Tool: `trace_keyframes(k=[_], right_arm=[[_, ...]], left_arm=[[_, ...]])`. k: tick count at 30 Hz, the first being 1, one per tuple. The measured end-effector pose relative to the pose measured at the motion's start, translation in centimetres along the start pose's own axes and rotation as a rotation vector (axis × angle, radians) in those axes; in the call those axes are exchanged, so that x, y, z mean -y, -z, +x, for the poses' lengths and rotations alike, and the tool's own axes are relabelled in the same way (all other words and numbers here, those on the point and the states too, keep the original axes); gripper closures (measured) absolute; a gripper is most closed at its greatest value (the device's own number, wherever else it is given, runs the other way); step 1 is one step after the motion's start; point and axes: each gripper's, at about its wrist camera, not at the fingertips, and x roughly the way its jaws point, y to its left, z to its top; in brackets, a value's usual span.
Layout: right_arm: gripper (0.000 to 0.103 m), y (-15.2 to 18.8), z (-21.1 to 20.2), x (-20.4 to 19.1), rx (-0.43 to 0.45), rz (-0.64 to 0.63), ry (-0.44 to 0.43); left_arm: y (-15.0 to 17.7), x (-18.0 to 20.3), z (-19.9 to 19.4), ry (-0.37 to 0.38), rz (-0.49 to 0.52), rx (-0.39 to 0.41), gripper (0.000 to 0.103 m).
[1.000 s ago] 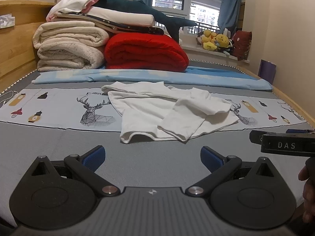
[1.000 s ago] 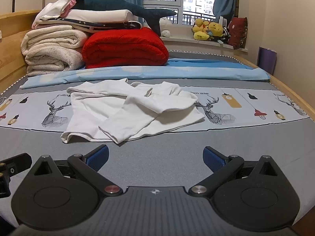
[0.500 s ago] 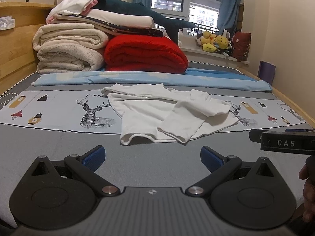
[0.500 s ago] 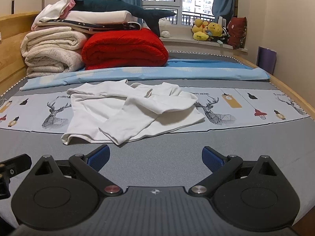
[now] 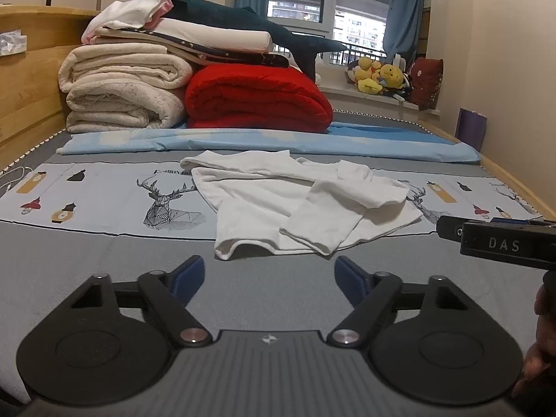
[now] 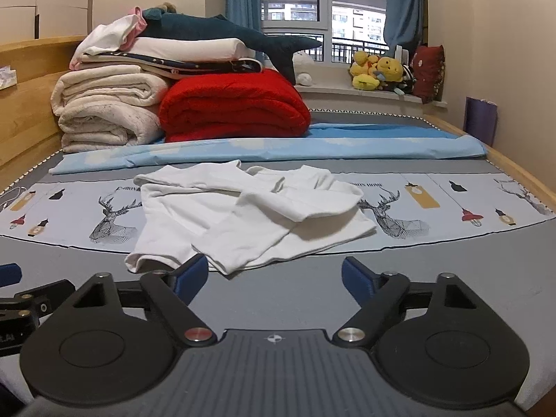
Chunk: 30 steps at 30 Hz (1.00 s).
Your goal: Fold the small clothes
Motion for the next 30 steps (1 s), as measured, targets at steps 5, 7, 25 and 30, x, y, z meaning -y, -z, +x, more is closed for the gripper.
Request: trace_keyframes(k=[5,7,25,30], right_arm=[[0.024,-0.17,-0.08,-0.01,-0.002,0.017,-0.026],[0.024,-0.24,-0.17,0.0,0.006,0.018,-0.026],[0.031,-0.44,0.02,-0.21,0.002,0.007,-0.038],[0.031,-0.4,0.11,-0.29,0.03,-0.003,0.015]], left_arm=[[-0.06,-0.03,-0.06,-0.007,0.002,0.008,0.026],[-0.08,-0.12,-0.07,-0.01,-0.002,0.009,0.028],[-0.21,-0.11,0.61,-0.028,0.012,-0.019,0.045],[-0.25,-0.29,0.8,-0.028,0.011,-0.033,0.051]])
